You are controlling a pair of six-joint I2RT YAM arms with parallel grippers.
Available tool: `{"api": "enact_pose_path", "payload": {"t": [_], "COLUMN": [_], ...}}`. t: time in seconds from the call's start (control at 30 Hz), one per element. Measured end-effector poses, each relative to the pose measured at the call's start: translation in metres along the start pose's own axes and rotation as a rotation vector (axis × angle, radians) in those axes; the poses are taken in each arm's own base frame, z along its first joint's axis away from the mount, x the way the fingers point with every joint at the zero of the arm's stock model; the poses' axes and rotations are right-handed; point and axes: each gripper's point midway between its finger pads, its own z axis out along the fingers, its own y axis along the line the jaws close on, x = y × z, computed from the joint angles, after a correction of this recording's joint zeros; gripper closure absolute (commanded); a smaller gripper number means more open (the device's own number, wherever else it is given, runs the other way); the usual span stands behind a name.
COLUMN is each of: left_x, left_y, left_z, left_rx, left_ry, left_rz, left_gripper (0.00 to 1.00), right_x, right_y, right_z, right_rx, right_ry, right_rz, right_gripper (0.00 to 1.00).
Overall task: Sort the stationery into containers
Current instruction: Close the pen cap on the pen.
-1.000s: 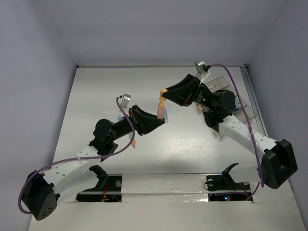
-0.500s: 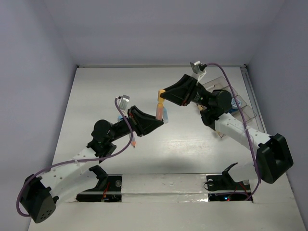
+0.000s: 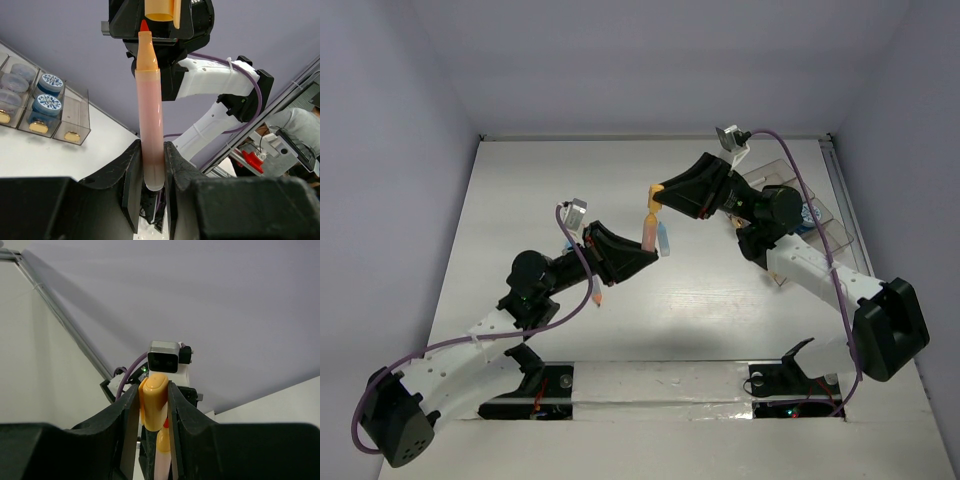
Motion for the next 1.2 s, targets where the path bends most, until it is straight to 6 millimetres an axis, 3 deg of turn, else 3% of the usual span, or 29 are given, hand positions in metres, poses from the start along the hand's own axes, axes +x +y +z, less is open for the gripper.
{"api": "enact_pose_path", "payload": {"t": [0.63, 1.0, 1.2], "left_x": [0.002, -0.008, -0.015], "left_y": [-0.003, -0.009, -0.012], "left_z": [-0.001, 0.002, 0.007], "left_rx": [0.013, 0.019, 0.022], "left_ry": [0.011, -0.010, -0.023], "left_rz": [0.004, 0.021, 0.033], "left_gripper": [1.00, 1.00, 1.00], "right_x": [0.003, 0.004, 0.014], "right_y": [-0.008, 0.000, 0.004], "right_z": [0.000, 0.001, 0.005], "right_rx": [0.013, -0.016, -0.057], "right_ry": [0.005, -0.005, 0.006], "right_rz": [0.017, 0.022, 0.056], "right_gripper": [1.00, 1.00, 1.00]}}
